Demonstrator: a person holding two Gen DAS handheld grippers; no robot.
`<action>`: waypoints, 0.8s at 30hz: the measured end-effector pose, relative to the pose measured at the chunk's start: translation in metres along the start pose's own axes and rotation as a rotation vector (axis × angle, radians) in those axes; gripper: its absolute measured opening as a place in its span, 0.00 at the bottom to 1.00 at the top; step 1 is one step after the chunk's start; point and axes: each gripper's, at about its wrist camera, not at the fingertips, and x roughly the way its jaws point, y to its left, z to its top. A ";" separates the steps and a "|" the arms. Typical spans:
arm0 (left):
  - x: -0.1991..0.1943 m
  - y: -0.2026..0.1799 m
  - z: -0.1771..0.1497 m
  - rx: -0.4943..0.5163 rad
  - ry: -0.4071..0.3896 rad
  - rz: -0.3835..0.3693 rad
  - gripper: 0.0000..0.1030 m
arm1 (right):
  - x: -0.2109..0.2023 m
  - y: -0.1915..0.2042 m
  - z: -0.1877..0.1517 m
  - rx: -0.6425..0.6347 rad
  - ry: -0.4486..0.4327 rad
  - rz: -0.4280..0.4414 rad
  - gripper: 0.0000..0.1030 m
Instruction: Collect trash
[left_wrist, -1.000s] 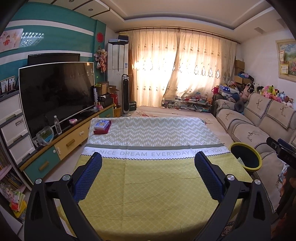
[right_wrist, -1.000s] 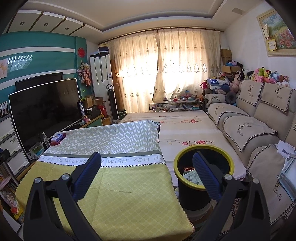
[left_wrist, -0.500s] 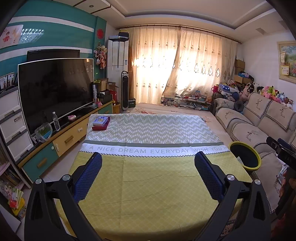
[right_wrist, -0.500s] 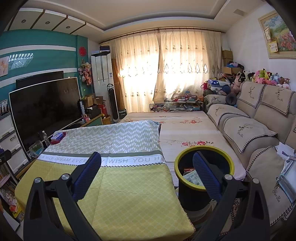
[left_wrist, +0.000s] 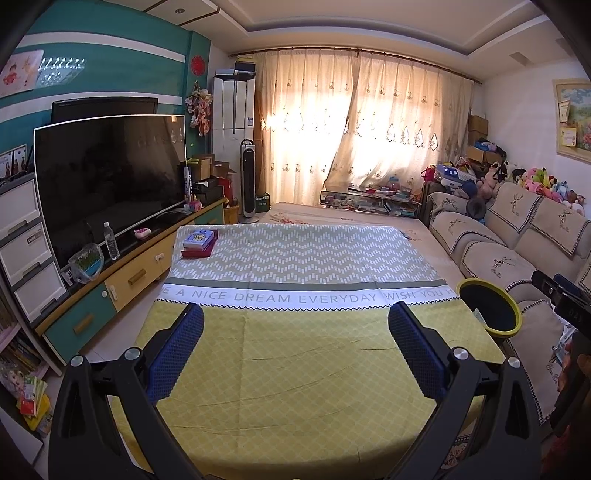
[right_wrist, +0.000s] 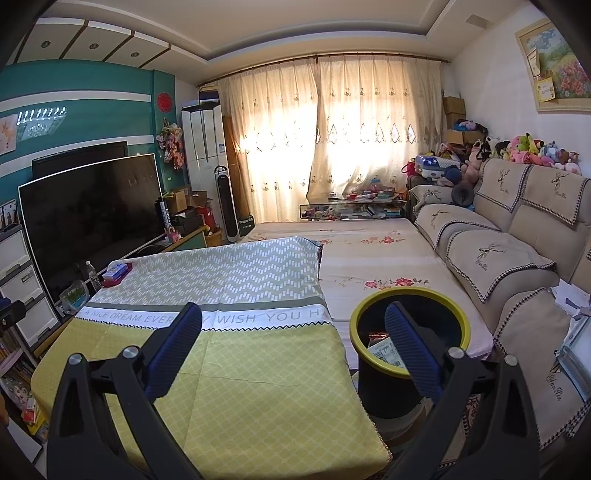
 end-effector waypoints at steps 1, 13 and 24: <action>0.001 0.000 0.000 -0.001 0.001 0.000 0.95 | 0.000 0.000 0.000 0.000 0.001 0.000 0.92; 0.002 -0.001 -0.001 -0.002 0.005 0.001 0.95 | 0.003 0.002 -0.003 0.000 0.004 0.004 0.92; 0.005 0.000 -0.003 0.000 0.010 0.000 0.95 | 0.003 0.002 -0.003 0.000 0.007 0.005 0.92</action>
